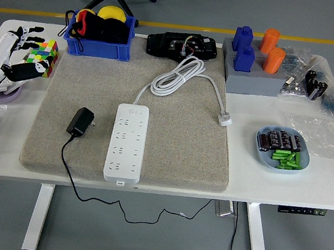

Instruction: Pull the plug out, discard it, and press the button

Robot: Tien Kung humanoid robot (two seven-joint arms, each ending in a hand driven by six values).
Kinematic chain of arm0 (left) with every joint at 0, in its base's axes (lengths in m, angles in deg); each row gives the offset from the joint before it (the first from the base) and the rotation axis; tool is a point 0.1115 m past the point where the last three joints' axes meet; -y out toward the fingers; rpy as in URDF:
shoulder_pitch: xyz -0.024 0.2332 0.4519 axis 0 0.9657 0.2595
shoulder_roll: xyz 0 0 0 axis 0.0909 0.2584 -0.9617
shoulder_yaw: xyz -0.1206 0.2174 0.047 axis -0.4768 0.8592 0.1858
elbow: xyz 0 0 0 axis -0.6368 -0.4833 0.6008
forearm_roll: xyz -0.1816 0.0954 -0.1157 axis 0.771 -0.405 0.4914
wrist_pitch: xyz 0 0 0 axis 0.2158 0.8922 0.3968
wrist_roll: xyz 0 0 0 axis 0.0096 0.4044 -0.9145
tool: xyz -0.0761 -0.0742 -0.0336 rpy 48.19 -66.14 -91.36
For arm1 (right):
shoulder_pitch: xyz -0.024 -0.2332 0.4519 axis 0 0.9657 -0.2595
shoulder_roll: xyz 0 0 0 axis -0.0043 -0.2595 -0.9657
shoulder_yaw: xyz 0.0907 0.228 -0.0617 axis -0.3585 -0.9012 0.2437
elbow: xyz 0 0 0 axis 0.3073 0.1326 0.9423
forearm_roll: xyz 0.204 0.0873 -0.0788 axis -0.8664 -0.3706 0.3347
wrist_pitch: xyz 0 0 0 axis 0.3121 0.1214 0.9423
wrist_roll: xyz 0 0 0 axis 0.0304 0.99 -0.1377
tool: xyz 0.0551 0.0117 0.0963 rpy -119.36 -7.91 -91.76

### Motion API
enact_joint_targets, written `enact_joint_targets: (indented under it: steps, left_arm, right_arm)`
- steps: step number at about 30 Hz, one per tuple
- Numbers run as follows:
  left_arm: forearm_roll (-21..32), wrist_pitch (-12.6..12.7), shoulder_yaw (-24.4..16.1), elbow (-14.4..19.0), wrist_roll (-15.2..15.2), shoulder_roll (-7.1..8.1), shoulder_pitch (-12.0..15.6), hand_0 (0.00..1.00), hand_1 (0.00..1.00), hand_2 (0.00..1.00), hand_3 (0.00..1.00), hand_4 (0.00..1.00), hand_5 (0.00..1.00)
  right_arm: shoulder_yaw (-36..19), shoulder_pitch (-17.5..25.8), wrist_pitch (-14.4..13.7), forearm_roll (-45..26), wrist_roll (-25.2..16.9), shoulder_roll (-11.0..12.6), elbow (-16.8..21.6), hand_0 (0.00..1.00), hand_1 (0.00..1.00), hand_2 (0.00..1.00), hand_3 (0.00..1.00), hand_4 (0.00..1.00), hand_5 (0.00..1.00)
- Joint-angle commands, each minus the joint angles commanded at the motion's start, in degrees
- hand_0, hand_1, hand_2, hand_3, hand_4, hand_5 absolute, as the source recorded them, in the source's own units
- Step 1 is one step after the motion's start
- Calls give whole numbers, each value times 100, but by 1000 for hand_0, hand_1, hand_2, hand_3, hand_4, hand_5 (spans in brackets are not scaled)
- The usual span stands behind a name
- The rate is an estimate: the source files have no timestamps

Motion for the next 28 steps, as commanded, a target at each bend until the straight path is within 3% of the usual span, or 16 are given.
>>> enact_joint_targets:
  steps: [28]
  left_arm:
    - [-9, -11, 52, -10, -32, 6, -4, 771, 720, 739, 834, 670, 84]
  right_arm:
    - [68, -6, 5, -27, 0, 26, -1, 733, 678, 661, 632, 744, 597]
